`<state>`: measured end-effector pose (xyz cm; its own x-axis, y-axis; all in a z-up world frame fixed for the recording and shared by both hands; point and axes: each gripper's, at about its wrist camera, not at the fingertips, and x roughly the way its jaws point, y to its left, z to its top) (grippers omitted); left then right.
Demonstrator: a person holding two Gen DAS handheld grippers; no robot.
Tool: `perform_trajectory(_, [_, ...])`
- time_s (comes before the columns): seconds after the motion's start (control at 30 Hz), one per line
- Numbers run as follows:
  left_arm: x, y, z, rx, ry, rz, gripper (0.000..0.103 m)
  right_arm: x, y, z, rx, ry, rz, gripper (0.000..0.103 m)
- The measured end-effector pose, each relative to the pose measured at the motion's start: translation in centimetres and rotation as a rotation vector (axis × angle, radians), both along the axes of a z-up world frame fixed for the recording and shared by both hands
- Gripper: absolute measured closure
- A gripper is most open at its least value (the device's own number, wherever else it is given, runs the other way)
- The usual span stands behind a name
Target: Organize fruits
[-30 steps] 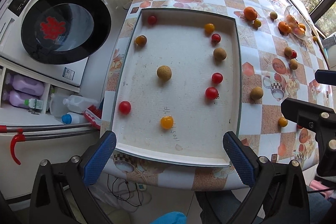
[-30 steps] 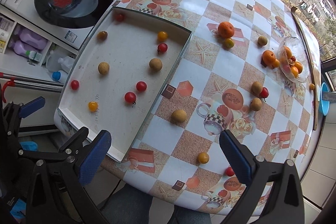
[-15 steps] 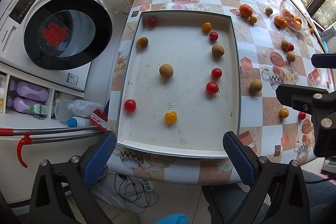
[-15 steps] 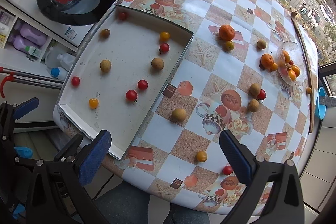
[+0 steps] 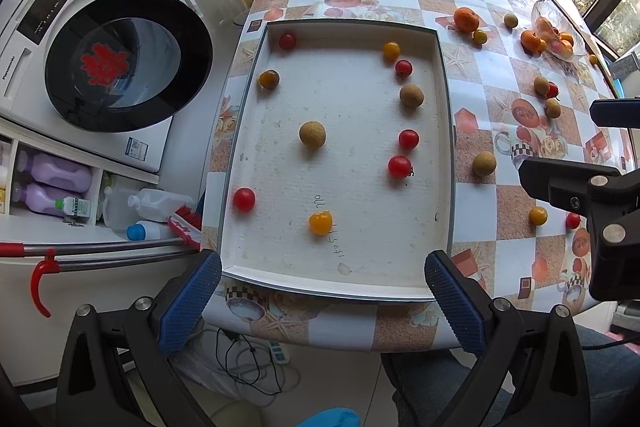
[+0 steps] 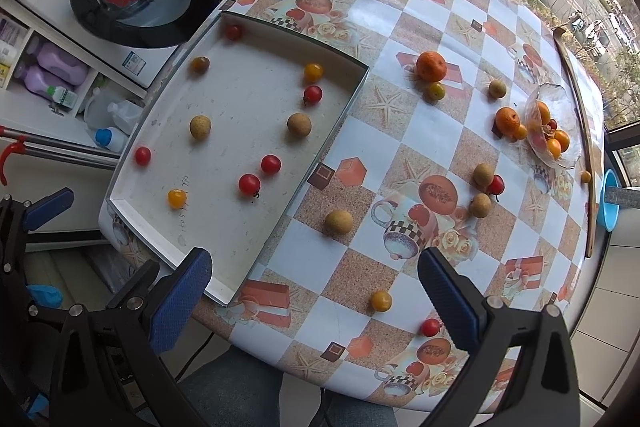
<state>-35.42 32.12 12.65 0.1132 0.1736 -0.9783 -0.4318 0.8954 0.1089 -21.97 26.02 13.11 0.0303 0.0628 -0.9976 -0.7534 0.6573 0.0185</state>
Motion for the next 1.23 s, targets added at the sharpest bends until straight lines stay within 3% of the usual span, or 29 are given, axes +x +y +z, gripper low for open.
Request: perform_trajectory(1.23, [0.18,-0.26,0.24,0.000,-0.024,-0.016,0.001,-0.37,0.25,-0.07,0.002,0.000,0.008,0.000])
